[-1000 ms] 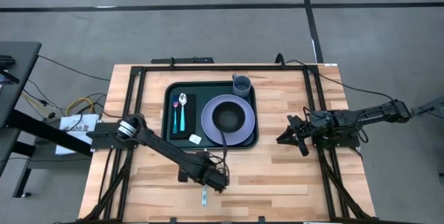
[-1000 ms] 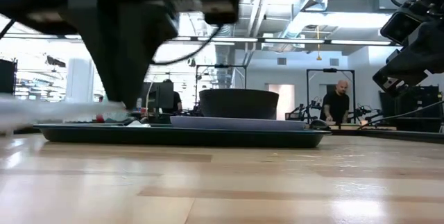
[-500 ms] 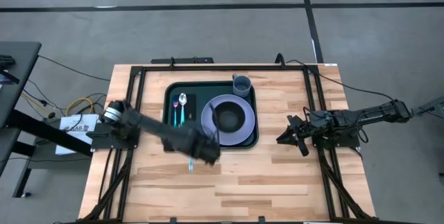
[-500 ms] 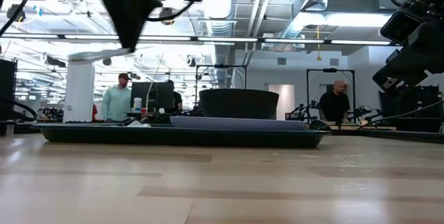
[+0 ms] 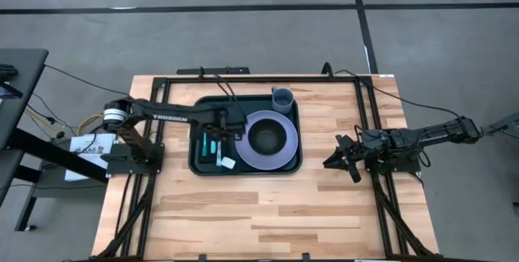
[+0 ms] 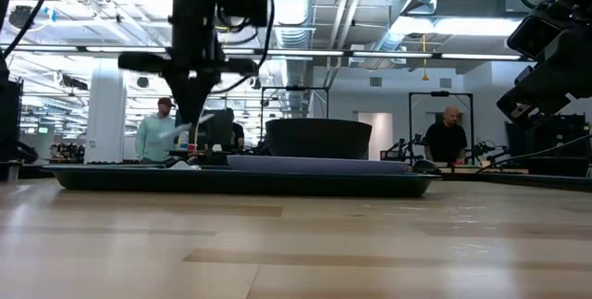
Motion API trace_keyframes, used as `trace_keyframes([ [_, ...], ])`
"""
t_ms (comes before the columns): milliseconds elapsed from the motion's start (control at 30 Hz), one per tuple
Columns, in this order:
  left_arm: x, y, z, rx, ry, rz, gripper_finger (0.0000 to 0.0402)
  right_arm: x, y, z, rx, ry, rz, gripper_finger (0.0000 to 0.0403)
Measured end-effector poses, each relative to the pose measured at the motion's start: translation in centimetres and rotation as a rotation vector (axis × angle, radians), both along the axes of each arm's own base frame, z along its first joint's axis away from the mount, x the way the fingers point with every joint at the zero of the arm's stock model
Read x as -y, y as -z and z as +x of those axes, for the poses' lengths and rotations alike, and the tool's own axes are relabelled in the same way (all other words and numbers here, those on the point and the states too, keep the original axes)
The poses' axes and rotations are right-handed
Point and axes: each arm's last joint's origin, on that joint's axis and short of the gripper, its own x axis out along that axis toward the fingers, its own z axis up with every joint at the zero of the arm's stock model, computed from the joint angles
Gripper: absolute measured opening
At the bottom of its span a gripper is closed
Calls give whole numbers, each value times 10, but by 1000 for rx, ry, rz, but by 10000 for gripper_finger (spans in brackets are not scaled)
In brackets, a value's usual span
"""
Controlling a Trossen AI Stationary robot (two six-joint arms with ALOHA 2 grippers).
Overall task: Set up tray
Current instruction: Put the blue knife on the black napkin to the right of the blue spoon
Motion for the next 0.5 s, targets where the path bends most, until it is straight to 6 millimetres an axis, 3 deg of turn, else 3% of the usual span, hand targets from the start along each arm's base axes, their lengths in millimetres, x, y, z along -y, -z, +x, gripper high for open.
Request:
trace_keyframes([
  [300, -39, 26, -12, 40, 39, -49, 0, 0, 0, 0, 0, 0, 0, 53],
  [500, -51, 43, -14, 115, 9, -51, 0, 0, 0, 0, 0, 1, 2, 53],
])
